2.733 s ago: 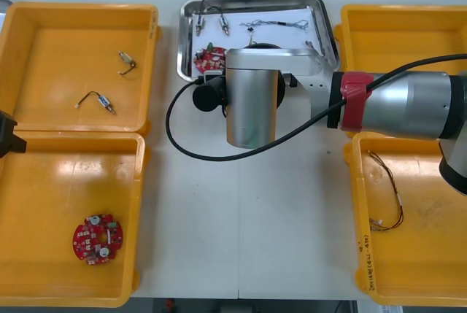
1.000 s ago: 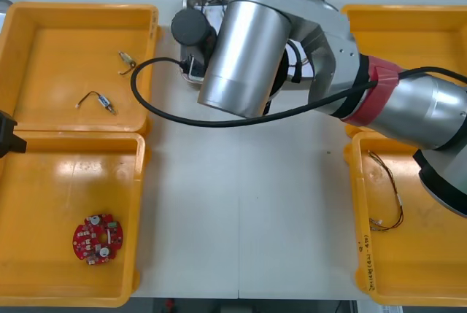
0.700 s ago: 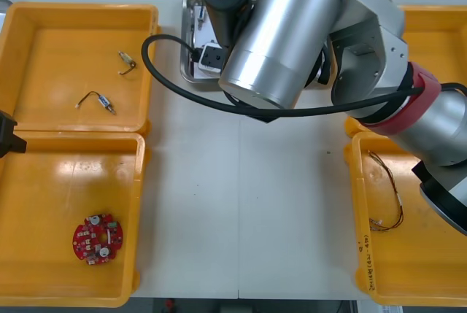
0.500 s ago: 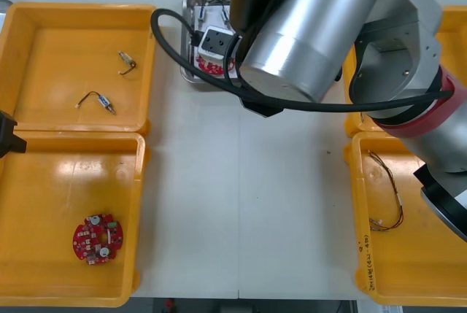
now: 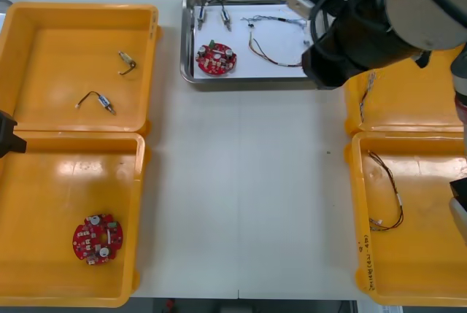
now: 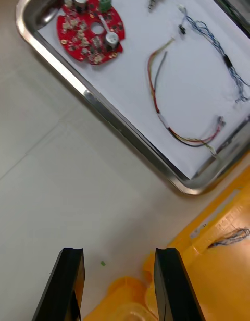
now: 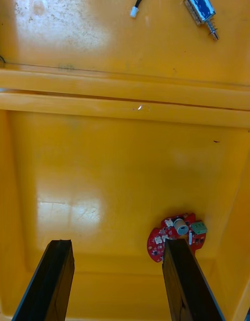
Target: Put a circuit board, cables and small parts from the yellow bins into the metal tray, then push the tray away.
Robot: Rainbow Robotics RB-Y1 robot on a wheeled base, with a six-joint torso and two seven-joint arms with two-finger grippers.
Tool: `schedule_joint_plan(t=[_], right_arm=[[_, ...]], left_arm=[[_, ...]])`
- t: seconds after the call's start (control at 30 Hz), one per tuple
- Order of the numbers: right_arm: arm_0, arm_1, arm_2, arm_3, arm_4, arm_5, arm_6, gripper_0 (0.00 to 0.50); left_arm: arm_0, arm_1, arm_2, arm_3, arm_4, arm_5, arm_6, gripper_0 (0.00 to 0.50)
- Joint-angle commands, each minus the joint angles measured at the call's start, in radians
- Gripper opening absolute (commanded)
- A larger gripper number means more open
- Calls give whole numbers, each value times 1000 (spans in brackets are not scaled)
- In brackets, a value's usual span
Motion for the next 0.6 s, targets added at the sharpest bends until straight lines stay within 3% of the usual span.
schedule_joint_plan(t=[0.03, 0.37, 0.6], right_arm=[[69, -84, -120, -45, -12, 3, -43, 385], [246, -202, -330, -102, -37, 3, -30, 391], [367, -224, -518, -105, -109, 3, -24, 410]], left_arm=[[16, 47, 31, -25, 2, 6, -87, 500], [16, 47, 31, -25, 2, 6, -87, 500], [16, 47, 31, -25, 2, 6, -87, 500]])
